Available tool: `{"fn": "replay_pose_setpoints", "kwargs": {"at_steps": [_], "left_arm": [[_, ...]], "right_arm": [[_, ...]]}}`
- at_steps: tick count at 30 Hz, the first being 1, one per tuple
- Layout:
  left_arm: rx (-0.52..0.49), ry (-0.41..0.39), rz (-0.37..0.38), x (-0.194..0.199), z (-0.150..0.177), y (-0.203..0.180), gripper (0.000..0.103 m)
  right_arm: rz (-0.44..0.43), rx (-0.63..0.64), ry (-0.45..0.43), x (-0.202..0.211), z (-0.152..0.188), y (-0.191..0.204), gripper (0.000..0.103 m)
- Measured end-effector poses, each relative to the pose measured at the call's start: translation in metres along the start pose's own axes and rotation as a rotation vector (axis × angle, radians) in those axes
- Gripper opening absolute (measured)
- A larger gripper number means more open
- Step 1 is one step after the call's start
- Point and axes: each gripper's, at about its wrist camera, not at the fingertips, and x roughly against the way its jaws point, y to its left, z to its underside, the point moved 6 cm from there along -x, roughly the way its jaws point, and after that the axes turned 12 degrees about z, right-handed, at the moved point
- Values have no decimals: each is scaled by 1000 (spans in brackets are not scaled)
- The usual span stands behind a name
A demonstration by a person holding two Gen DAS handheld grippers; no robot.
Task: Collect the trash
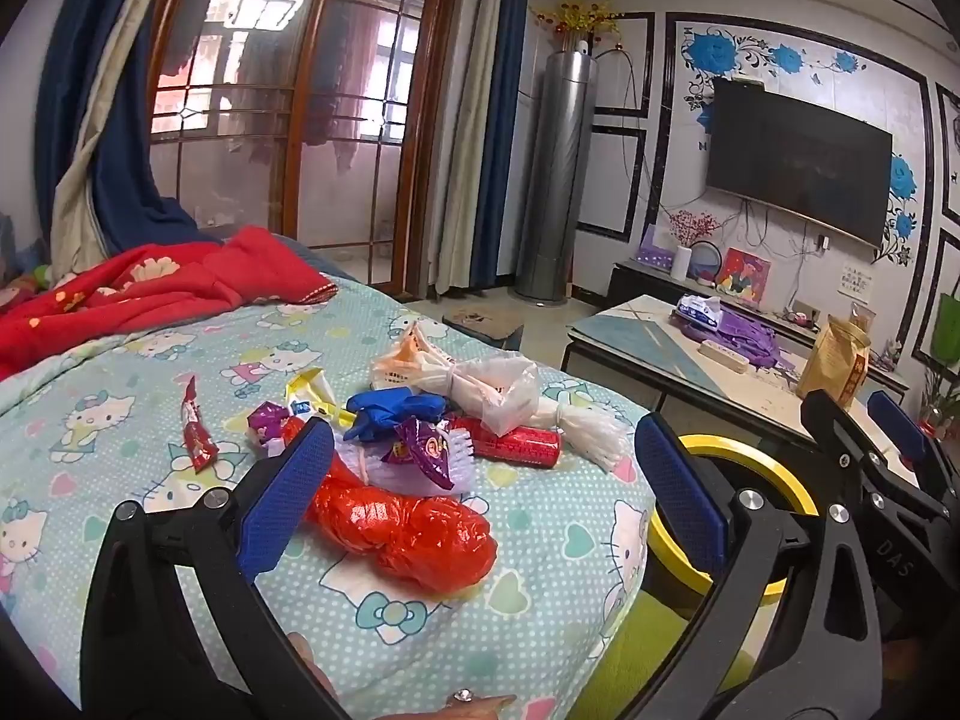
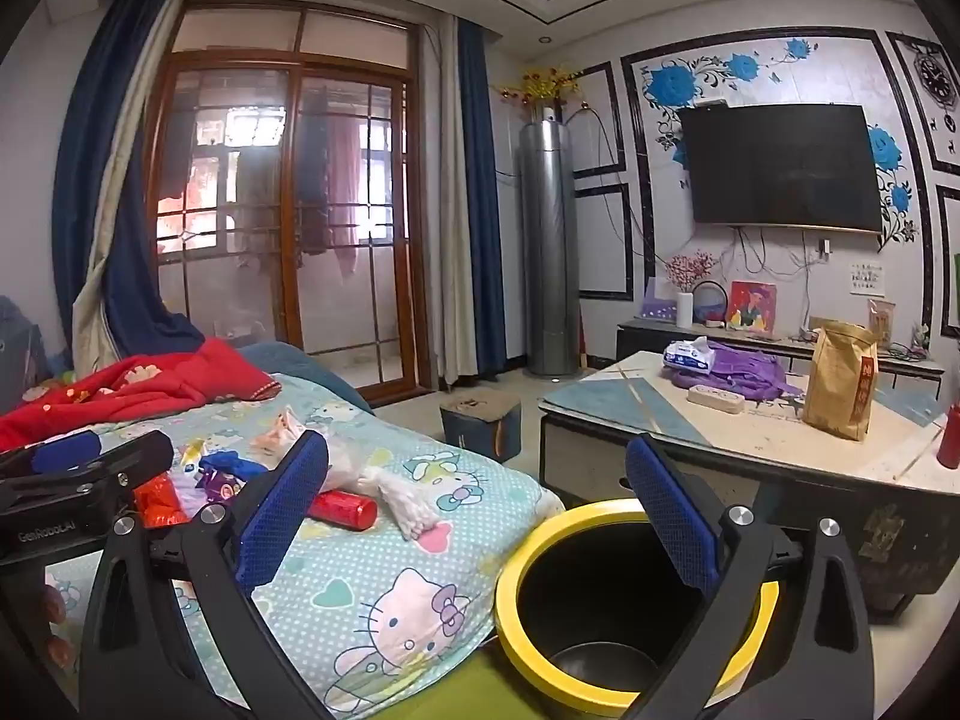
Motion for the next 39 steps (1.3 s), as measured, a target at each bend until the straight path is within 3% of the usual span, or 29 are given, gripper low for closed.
{"fn": "replay_pose_setpoints", "kwargs": {"at_steps": [39], "left_arm": [[4,8,33,2,-1,-9,92]], "right_arm": [[7,12,8,-1,1,0,97]]}}
